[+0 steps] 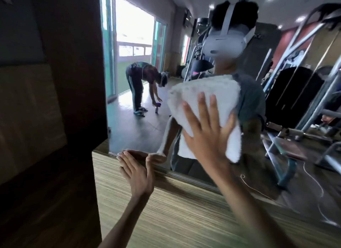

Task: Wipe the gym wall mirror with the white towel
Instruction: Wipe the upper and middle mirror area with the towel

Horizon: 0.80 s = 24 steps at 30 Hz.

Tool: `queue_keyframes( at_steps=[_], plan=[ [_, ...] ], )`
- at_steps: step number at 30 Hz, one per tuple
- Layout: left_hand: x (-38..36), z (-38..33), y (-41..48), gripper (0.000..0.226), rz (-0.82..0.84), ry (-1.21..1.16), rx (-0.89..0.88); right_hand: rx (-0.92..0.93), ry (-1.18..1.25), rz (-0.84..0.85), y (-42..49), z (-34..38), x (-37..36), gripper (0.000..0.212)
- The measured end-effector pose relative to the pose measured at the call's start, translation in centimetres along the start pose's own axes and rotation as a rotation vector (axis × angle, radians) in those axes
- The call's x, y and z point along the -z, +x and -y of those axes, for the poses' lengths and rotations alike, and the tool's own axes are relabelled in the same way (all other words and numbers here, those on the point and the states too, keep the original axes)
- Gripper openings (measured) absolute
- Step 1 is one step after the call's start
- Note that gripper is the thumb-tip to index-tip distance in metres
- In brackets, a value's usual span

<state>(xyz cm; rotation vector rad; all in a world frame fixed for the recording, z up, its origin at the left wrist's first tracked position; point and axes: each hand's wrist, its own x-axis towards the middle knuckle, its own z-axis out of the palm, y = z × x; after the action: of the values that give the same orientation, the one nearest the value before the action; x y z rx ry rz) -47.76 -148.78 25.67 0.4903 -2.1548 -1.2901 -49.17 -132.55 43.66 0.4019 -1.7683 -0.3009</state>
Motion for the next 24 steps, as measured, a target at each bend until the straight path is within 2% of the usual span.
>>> queue_keyframes(
  at_steps=[3,6,10,13,15,17,21,24],
  plan=[
    [-1.8,-2.4,-1.7,0.101,-0.057,-0.070,0.044,0.166,0.035,0.060,-2.8,1.3,-0.7,0.068],
    [-3.4,-4.7,-2.8,0.102,-0.099,-0.140,0.081,0.347,-0.011,0.135,-8.0,-2.2,-0.4,0.075],
    [-5.4,-7.7,-5.4,0.100,-0.115,-0.182,0.063,0.247,-0.030,0.143,-13.3,-10.8,2.0,0.074],
    [-7.4,-10.1,-8.1,0.100,-0.070,-0.206,0.009,0.057,-0.016,0.052,-10.2,-16.7,3.3,0.069],
    [-8.8,-11.8,-10.3,0.100,-0.025,-0.217,-0.048,-0.103,0.021,-0.004,-7.0,-17.2,3.7,0.068],
    [-10.2,-13.1,-12.3,0.099,0.003,-0.220,-0.099,-0.182,0.049,-0.018,-5.3,-15.3,3.7,0.070],
    [-12.6,-12.6,-14.7,0.089,-0.018,-0.097,-0.266,0.036,0.050,0.017,-8.5,-12.4,2.2,0.060],
    [-13.7,-12.8,-15.8,0.080,-0.015,-0.089,-0.256,0.166,0.012,0.071,-14.6,-15.9,2.3,0.053]
  ],
)
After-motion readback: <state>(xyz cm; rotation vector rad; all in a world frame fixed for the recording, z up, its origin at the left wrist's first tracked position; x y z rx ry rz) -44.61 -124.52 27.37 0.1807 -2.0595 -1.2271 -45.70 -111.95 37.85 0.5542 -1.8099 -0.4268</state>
